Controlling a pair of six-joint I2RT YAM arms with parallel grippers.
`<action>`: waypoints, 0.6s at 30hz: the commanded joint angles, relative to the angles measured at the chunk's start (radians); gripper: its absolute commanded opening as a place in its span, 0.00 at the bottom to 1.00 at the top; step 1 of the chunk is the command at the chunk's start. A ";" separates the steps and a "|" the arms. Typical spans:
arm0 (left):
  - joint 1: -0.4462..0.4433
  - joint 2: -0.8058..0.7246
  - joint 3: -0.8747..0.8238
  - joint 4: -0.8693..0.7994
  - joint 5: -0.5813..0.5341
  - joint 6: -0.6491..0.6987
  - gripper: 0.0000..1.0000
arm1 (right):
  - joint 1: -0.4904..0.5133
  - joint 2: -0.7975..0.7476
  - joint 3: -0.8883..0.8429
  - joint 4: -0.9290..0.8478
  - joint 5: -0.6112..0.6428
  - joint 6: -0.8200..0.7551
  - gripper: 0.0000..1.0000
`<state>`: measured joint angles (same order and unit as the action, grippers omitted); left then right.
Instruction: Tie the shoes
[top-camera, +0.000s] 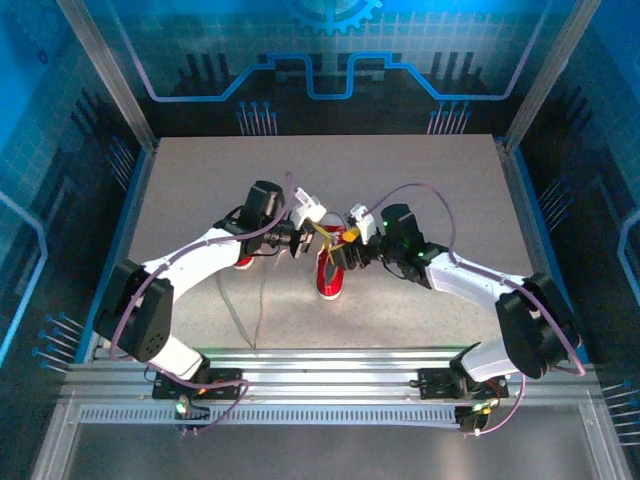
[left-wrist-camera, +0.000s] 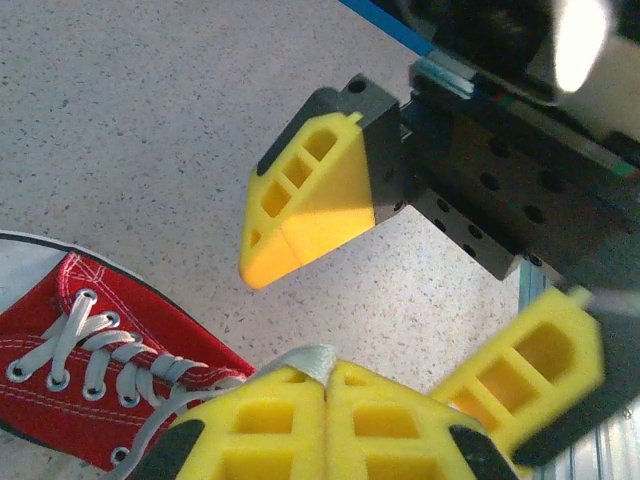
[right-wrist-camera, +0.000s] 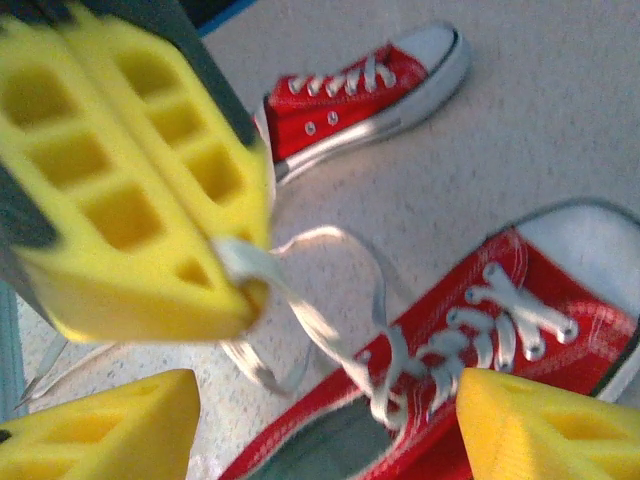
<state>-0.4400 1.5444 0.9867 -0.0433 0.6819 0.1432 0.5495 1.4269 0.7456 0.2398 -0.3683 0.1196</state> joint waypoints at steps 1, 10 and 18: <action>0.009 0.036 0.045 -0.013 0.057 -0.048 0.00 | 0.025 0.016 0.000 0.121 0.028 -0.052 0.71; 0.027 0.090 0.072 0.033 0.123 -0.150 0.00 | 0.060 0.106 0.009 0.213 0.025 -0.029 0.69; 0.042 0.117 0.089 0.044 0.145 -0.228 0.03 | 0.064 0.123 -0.011 0.311 0.057 0.008 0.12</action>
<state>-0.3985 1.6470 1.0431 -0.0017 0.7914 -0.0471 0.6037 1.5490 0.7448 0.4484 -0.3305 0.1150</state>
